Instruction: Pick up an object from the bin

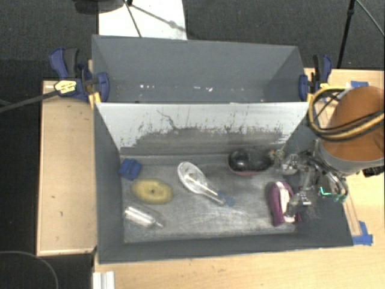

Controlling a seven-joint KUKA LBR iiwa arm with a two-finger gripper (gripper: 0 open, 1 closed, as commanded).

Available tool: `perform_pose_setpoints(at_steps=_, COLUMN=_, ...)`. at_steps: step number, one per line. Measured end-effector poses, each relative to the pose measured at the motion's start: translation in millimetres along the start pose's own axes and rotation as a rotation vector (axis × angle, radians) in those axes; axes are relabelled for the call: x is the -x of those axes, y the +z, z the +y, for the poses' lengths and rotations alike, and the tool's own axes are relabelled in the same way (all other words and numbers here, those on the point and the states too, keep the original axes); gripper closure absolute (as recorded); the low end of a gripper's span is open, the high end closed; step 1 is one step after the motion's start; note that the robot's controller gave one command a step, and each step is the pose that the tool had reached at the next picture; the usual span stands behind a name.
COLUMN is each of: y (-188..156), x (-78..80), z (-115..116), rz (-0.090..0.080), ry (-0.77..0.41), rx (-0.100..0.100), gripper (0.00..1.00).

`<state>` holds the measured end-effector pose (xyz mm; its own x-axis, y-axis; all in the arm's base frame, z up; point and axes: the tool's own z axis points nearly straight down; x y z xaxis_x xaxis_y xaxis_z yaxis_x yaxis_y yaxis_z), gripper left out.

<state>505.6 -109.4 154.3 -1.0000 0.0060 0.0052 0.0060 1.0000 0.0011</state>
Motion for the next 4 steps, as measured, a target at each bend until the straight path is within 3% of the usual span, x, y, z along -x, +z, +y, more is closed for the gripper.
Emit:
perform_pose_setpoints(at_steps=1, y=20, x=-3.1, z=-7, rz=-0.005, ry=0.175, rx=0.000, gripper=0.00)
perform_pose_setpoints(at_steps=2, y=79, x=4.0, z=-3, rz=-0.006, ry=0.100, rx=0.003, gripper=0.00)
perform_pose_setpoints(at_steps=3, y=40, x=67.7, z=71, rz=0.001, ry=0.023, rx=0.000, gripper=0.00)
perform_pose_setpoints(at_steps=4, y=66, x=75.2, z=136, rz=-0.003, ry=0.056, rx=0.002, gripper=0.00)
